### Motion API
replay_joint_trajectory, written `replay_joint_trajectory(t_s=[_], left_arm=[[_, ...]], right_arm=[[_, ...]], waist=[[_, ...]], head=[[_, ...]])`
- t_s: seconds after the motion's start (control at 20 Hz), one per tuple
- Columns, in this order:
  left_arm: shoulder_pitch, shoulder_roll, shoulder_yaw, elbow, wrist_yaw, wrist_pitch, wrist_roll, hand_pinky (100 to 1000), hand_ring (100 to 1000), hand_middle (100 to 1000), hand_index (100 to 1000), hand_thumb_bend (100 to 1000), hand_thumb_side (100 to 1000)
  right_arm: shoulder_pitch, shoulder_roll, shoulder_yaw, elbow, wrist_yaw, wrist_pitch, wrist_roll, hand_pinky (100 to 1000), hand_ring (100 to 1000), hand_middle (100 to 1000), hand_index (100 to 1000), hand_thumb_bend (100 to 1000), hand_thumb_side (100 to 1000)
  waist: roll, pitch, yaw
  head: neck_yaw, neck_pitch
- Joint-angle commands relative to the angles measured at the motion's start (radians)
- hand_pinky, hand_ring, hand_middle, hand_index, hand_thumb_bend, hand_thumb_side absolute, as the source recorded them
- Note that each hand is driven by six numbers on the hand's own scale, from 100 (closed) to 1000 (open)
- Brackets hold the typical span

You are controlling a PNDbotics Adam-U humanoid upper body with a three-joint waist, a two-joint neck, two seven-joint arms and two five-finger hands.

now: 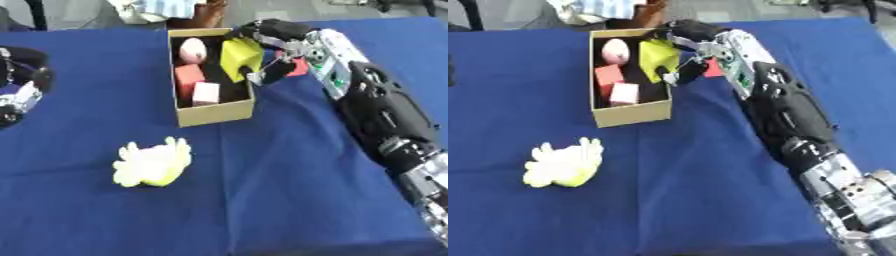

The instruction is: Pick up objects on the table and place them in the box.

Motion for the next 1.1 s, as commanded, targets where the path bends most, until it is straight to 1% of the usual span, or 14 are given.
replay_joint_trajectory(t_s=[0.05,0.2,0.35,0.6,0.8,0.9,1.0,1.05,1.1], left_arm=[[-0.007,0.014,0.01,-0.015,0.004,0.0,0.001,695,626,637,774,325,610],[-0.005,0.014,0.011,-0.013,0.004,0.0,0.002,695,626,634,774,326,610],[-0.002,0.015,0.013,-0.012,0.003,0.0,0.004,696,626,634,774,325,611],[-0.001,0.016,0.013,-0.011,0.002,0.0,0.005,696,626,633,774,325,610],[0.0,0.016,0.014,-0.011,0.002,0.001,0.005,696,625,632,774,325,611],[0.001,0.017,0.014,-0.01,0.002,0.001,0.006,696,625,632,774,325,611],[0.002,0.017,0.015,-0.01,0.002,0.001,0.006,697,625,632,774,326,611],[0.002,0.017,0.014,-0.009,0.002,0.001,0.006,697,625,632,774,326,611],[0.003,0.017,0.014,-0.009,0.002,0.001,0.006,697,625,632,774,326,611]], right_arm=[[-0.015,-0.006,0.006,-0.009,0.005,-0.018,-0.006,822,830,920,986,100,519],[-0.018,-0.012,0.028,-0.045,-0.027,-0.041,0.015,834,852,938,993,100,534],[-0.019,-0.016,0.068,-0.1,-0.059,-0.069,0.056,838,862,949,997,100,536],[-0.019,-0.014,0.118,-0.172,-0.096,-0.089,0.123,843,873,960,1000,100,552],[-0.013,-0.003,0.136,-0.178,-0.092,-0.091,0.167,857,892,979,1000,100,597],[-0.007,0.003,0.139,-0.169,-0.087,-0.095,0.182,879,920,991,1000,100,627],[-0.002,0.007,0.145,-0.161,-0.083,-0.103,0.194,903,958,1000,1000,102,676],[0.0,0.009,0.147,-0.158,-0.082,-0.108,0.201,917,974,1000,1000,118,705],[0.002,0.01,0.149,-0.155,-0.082,-0.112,0.207,926,988,1000,1000,132,716]], waist=[[-0.015,-0.027,-0.003],[-0.018,-0.029,-0.009],[-0.022,-0.032,-0.015],[-0.026,-0.036,-0.017],[-0.028,-0.038,-0.015],[-0.029,-0.038,-0.016],[-0.03,-0.039,-0.018],[-0.03,-0.039,-0.019],[-0.03,-0.039,-0.019]], head=[[-0.005,-0.012],[-0.004,-0.012],[0.0,-0.009],[-0.002,-0.007],[-0.004,-0.007],[-0.004,-0.007],[-0.003,-0.005],[-0.003,-0.005],[-0.003,-0.005]])
